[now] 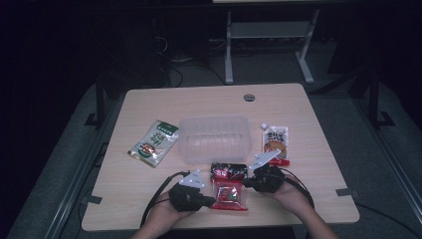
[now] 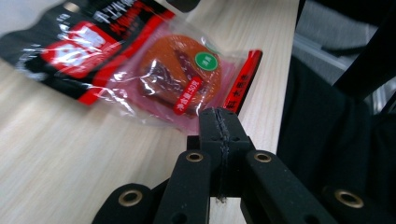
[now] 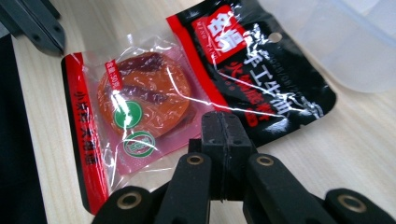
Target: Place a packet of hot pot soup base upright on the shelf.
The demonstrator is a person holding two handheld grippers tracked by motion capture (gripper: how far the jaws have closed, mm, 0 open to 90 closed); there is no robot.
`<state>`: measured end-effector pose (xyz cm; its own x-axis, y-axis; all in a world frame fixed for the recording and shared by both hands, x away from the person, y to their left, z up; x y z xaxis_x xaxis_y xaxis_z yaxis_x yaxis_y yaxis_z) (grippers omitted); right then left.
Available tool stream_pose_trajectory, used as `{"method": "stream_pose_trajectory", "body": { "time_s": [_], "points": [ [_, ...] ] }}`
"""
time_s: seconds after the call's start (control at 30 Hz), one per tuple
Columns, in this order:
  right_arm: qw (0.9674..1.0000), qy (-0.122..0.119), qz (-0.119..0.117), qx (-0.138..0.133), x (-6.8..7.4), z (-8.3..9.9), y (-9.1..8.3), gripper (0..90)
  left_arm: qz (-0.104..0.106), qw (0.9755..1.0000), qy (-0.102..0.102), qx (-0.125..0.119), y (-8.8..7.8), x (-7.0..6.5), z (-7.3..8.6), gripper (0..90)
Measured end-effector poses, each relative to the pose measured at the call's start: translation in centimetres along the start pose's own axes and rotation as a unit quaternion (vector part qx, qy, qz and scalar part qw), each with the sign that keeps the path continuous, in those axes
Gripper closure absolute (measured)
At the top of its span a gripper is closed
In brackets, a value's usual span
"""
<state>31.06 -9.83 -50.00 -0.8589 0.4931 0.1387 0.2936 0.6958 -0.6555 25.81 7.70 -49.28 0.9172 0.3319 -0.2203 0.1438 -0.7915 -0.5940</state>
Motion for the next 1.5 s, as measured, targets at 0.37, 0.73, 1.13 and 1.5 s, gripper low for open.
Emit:
{"method": "stream_pose_trajectory", "body": {
  "time_s": [0.37,0.73,1.13,1.5],
  "points": [
    [0.9996,-0.012,-0.019,0.015,1.0,0.3,0.8,89.4,-0.017,0.9996,-0.001,0.022,0.1,1.3,0.7,89.7],
    [0.9984,-0.029,-0.043,0.023,2.7,0.3,1.4,89.5,-0.039,0.9988,-0.004,0.029,-0.6,2.4,1.0,89.7],
    [0.9988,-0.031,-0.039,0.001,2.4,-1.1,1.6,89.4,-0.06,0.9974,-0.003,0.038,-1.0,3.3,1.2,89.7],
    [0.9994,-0.025,-0.016,0.019,0.8,-1.1,2.5,89.5,-0.089,0.9956,-0.008,0.027,-1.1,4.8,0.6,89.7]
  ]
}}
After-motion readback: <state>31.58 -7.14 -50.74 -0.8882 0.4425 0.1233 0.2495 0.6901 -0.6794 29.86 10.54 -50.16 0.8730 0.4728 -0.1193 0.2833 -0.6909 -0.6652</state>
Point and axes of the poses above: each handheld gripper's, and its own axes: y roughly forward along the jaws, z roughly out of its underside, x roughly to its left, the point moved 7 cm from there along y, roughly forward along the jaws, and after that the axes turned 9 degrees about -x, right-handed, at the moved point
